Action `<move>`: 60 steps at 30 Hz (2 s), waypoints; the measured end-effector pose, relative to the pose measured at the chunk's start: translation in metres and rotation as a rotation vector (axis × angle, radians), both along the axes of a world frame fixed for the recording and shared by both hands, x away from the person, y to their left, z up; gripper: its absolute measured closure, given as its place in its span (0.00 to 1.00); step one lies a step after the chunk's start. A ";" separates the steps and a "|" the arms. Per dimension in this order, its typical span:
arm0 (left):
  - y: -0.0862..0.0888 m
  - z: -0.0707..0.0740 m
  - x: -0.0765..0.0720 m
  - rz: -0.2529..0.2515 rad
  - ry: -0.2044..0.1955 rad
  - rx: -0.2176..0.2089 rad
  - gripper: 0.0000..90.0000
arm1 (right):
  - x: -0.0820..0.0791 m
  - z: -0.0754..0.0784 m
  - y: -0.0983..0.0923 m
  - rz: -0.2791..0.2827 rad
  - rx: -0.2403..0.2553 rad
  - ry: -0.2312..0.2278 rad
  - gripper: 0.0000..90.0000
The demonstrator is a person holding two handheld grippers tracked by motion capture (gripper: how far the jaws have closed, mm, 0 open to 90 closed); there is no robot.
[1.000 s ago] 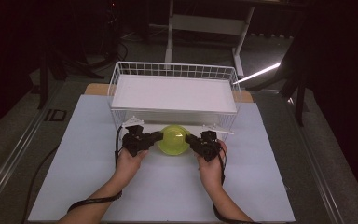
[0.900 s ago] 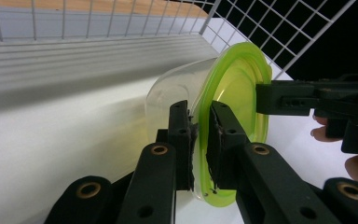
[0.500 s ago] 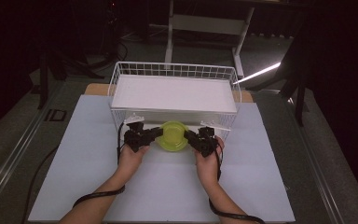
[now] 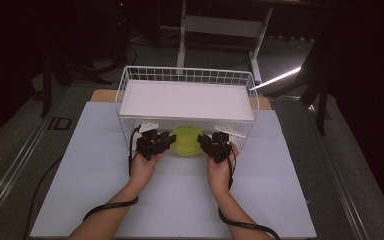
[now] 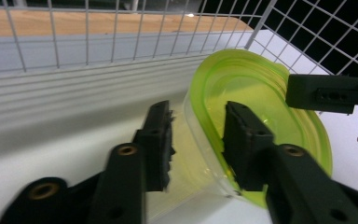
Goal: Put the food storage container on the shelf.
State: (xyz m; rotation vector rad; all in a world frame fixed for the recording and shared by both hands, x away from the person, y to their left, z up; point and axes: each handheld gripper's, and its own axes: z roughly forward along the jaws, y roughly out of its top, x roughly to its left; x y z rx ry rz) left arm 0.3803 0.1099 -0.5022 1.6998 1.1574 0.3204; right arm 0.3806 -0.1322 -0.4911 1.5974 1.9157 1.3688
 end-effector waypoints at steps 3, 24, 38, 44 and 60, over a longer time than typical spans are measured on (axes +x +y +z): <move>0.002 0.000 -0.001 -0.008 0.010 -0.009 0.63 | 0.003 0.000 0.002 -0.018 -0.010 0.004 0.83; 0.014 0.013 -0.016 -0.002 -0.025 -0.002 0.54 | -0.006 0.010 -0.004 -0.011 -0.010 -0.038 0.69; 0.028 0.020 -0.055 -0.047 -0.030 -0.017 0.47 | -0.050 0.016 -0.008 0.105 -0.002 -0.024 0.71; 0.033 0.025 -0.080 -0.056 -0.052 0.007 0.41 | -0.067 0.011 0.002 0.154 -0.058 -0.020 0.72; 0.063 0.015 -0.134 -0.128 -0.081 0.039 0.02 | -0.064 -0.004 0.018 0.201 -0.183 0.032 1.00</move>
